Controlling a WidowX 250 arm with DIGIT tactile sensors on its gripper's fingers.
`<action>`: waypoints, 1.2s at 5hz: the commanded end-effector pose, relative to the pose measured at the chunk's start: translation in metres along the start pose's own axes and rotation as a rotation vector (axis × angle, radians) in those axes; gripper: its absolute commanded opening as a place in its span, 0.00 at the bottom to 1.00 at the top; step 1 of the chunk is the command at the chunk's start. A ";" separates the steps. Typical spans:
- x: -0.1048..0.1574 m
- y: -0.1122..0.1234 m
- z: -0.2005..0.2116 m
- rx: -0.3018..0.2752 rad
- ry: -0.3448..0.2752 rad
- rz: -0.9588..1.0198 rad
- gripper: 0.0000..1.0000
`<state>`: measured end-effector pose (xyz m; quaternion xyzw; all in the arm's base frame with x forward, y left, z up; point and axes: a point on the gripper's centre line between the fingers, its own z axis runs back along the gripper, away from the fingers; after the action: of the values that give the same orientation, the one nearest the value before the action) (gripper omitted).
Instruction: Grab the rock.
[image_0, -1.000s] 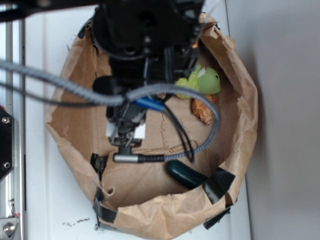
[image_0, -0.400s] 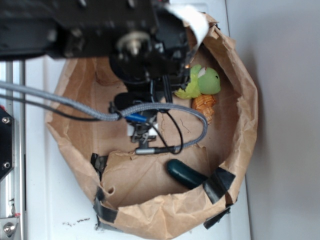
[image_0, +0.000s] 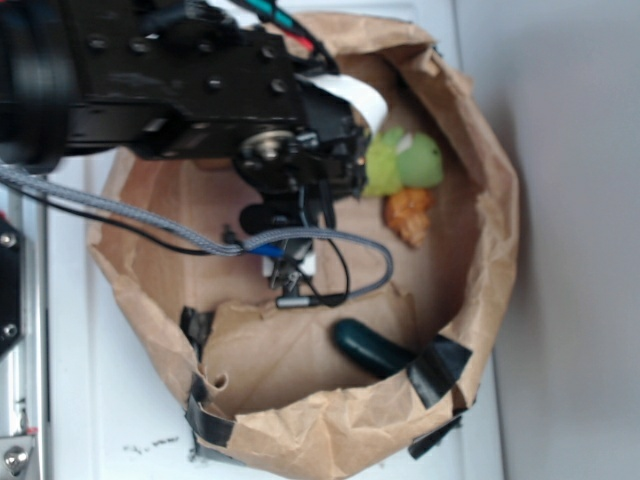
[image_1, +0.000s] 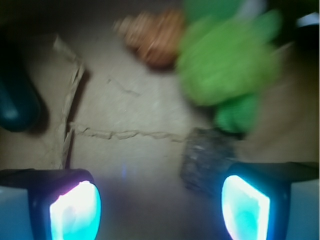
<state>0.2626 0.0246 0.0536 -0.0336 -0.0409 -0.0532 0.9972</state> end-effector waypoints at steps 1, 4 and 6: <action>0.018 0.023 -0.009 0.010 -0.070 0.046 1.00; 0.024 0.033 -0.030 0.065 -0.054 0.110 0.00; 0.006 0.019 -0.010 0.063 -0.109 0.092 0.00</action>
<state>0.2619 0.0420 0.0287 -0.0141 -0.0651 0.0021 0.9978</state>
